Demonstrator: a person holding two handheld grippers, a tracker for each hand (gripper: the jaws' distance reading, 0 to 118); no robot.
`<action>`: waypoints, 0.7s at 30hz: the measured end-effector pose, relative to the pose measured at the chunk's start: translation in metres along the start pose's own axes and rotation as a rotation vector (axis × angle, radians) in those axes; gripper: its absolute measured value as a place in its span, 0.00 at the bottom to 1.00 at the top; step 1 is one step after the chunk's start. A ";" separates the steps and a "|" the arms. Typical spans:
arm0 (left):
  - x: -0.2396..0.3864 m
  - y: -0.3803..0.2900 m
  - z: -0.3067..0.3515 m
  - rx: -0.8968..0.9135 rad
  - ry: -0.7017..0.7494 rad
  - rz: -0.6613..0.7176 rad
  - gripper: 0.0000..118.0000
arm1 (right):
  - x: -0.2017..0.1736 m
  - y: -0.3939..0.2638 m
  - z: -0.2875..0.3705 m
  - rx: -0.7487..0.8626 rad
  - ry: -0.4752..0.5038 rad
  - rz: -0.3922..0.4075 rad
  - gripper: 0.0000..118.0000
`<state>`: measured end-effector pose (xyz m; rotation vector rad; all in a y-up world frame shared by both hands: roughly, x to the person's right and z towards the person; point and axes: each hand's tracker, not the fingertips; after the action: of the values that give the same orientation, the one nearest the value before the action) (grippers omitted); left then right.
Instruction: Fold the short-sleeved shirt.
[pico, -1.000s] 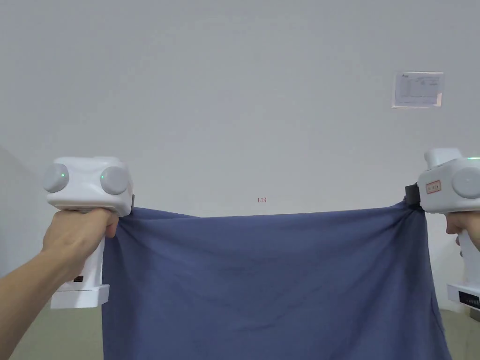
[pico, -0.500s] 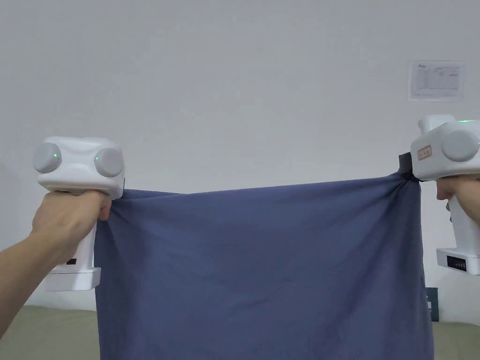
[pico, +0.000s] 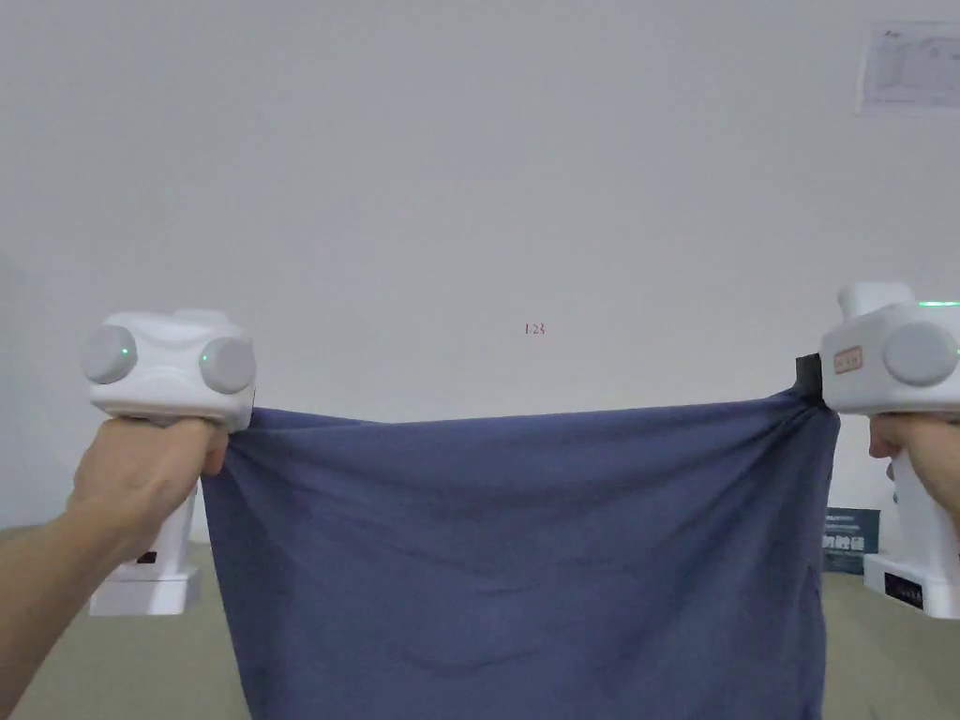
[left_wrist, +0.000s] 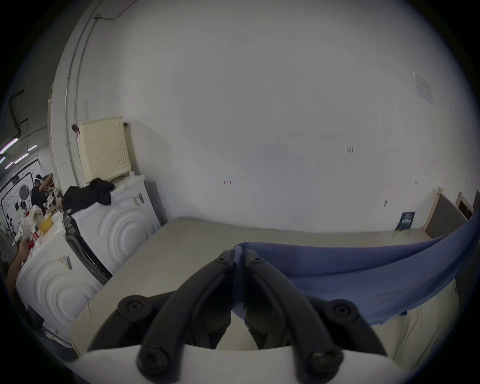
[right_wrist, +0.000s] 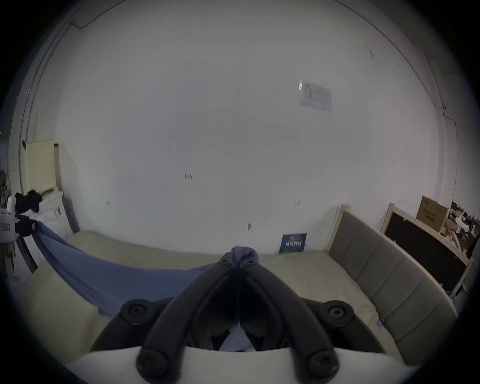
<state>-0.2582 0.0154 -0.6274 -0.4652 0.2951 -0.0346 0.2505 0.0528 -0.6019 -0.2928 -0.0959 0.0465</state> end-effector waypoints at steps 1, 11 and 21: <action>0.002 -0.014 -0.006 -0.015 -0.002 -0.004 0.06 | 0.000 -0.018 -0.003 -0.023 -0.001 0.010 0.02; -0.028 -0.187 0.032 -0.186 -0.059 -0.107 0.06 | 0.020 -0.207 0.083 -0.209 0.094 -0.068 0.02; -0.088 -0.374 0.146 -0.383 -0.115 -0.076 0.06 | 0.032 -0.368 0.235 -0.386 0.147 -0.131 0.02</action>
<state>-0.2879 -0.2461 -0.3119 -0.8556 0.1703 -0.0250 0.2706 -0.2295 -0.2682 -0.6737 0.0232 -0.1253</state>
